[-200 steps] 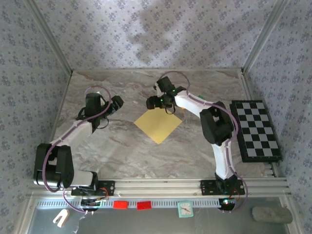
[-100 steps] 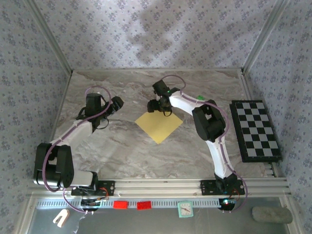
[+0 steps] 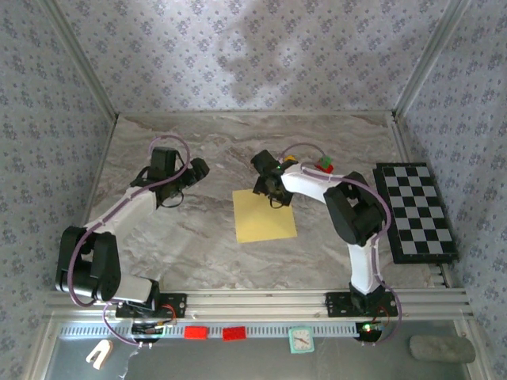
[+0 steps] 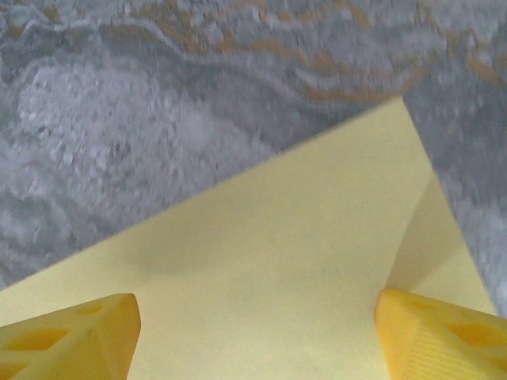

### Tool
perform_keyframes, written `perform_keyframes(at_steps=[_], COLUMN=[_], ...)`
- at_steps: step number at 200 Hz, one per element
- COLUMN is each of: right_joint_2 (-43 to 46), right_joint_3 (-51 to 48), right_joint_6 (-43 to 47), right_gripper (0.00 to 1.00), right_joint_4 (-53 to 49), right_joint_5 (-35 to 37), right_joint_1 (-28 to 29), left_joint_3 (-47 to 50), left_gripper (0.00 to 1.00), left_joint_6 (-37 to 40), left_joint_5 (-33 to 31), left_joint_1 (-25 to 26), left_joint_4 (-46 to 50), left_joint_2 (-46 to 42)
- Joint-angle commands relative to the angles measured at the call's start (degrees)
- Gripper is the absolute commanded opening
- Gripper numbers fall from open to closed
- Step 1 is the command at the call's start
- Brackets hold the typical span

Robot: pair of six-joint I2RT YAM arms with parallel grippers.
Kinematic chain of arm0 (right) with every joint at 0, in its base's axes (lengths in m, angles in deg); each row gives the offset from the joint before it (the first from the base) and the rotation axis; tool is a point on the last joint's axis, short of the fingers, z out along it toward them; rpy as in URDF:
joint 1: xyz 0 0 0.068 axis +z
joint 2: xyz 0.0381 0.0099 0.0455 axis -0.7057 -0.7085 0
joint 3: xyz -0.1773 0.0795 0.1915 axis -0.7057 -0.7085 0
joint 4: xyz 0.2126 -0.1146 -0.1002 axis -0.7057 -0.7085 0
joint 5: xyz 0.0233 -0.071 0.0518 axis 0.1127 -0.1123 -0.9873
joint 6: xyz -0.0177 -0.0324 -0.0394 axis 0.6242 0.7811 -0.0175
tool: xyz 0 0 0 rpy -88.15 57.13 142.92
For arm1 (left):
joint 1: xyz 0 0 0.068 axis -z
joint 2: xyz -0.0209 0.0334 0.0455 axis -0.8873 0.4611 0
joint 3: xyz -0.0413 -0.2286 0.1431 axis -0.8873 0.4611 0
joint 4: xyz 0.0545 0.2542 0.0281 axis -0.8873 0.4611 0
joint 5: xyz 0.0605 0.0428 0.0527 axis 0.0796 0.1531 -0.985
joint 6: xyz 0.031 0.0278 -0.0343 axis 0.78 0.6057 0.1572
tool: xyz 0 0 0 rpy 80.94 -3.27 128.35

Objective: Fold a paper plane with a square sheet of paper (pick it up from the middle)
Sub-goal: Rotate the square sheet of paper at the center of the table.

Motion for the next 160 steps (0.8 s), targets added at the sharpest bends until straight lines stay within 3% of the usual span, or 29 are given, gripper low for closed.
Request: perform_keyframes(at_steps=[1,24,72,100,160], right_joint_2=[6.05,9.72,9.03,7.24,5.66], right_joint_3=[-2.41,-5.48,-8.47,-8.95,-11.11], right_joint_6=[-6.75,-1.12,11.83,12.11,6.99], right_gripper=[0.8,0.76,0.73,0.71,0.71], right_joint_4=[0.89,4.05,5.83,5.19,4.28], right_joint_5=[-0.11,-3.41,-12.77,-16.95,-14.92], right_joint_1=[0.72,-1.4,-4.84,-5.89,-4.76], left_joint_3=[-0.26,0.27,1.5,1.52,1.07], left_gripper=[1.0,1.0,1.0,1.0,1.0], left_joint_6=[-1.75,-3.18,-8.03,-10.19,-11.75], left_joint_5=[-0.61,1.32,7.58,9.58,9.87], left_joint_1=[1.22,2.57,6.4,8.2,9.28], left_joint_4=[3.5,4.35,1.83,-1.07,-2.69], left_joint_2=[-0.32,-0.69,1.42,3.66,7.1])
